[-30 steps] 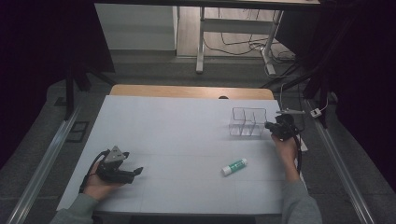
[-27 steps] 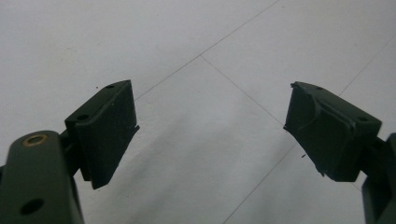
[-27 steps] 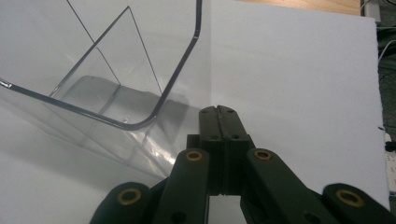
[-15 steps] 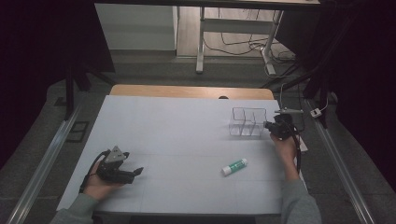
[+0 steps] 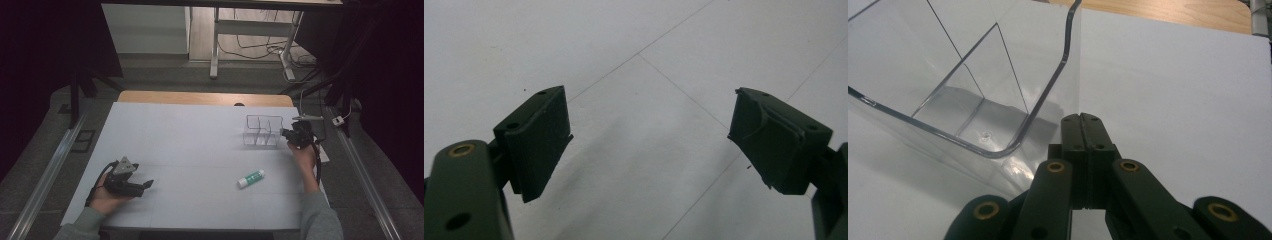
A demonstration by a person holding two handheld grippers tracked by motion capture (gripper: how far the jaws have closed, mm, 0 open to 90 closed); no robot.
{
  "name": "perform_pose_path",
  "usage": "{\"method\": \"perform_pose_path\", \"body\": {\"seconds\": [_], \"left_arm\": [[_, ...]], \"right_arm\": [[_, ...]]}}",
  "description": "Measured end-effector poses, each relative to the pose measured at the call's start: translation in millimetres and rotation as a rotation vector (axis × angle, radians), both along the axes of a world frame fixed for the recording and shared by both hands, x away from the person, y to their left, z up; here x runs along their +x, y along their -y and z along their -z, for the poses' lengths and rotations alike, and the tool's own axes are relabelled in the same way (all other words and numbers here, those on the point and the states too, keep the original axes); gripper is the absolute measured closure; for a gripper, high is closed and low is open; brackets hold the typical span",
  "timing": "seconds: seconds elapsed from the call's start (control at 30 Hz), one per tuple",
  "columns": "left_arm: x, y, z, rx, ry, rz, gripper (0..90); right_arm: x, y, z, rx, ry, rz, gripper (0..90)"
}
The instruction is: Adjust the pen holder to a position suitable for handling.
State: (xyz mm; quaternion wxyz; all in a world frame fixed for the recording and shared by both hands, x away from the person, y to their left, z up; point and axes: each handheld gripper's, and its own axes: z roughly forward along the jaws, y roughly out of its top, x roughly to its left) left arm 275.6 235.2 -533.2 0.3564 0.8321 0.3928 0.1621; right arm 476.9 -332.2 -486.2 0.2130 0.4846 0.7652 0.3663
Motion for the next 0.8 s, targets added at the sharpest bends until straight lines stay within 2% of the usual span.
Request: {"method": "perform_pose_path", "body": {"seconds": [0.8], "left_arm": [[0.3,0.6,1.0,0.008,-0.007,0.003,16.4]], "right_arm": [[2.0,-27.9,-1.6,0.006,0.0,-0.055,89.6]]}}
